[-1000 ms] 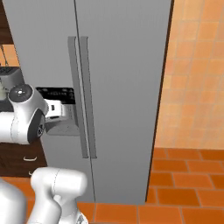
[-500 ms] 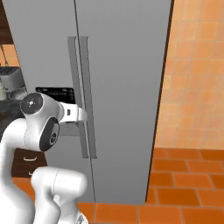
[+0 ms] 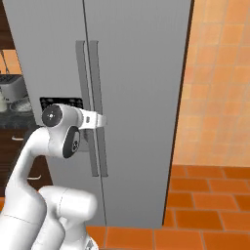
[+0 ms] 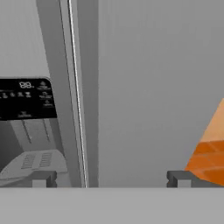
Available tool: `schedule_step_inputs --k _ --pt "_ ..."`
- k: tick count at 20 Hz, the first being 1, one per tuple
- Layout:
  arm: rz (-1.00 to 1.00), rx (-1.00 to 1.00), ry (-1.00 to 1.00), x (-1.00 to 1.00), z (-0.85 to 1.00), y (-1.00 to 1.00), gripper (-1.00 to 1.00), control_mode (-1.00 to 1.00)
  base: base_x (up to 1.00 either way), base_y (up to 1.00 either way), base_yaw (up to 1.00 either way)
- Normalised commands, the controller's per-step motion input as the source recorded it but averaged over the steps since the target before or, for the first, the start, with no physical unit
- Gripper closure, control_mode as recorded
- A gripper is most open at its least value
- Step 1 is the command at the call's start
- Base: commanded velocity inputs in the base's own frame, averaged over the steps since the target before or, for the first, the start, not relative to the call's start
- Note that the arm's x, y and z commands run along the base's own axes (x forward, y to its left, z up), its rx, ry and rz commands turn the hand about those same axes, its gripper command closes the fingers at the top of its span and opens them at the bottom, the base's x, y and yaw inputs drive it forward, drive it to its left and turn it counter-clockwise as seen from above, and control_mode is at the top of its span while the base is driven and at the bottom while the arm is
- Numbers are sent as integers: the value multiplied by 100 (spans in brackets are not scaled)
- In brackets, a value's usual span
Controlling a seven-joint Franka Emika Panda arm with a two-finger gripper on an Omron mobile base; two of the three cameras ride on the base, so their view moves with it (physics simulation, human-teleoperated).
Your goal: Grab a lemon wedge from the fridge and one ice cube from the ice bowl, and put them in the glass of lemonade.
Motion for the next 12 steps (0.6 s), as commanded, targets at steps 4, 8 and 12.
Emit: schedule_step_inputs --k 4,8,12 --pt "19 7 -8 49 36 0 -100 -100 0 0 0" --pt "14 3 -1 27 66 1 -100 -100 0 0 0" --pt "5 0 1 15 63 18 -100 -100 0 0 0"
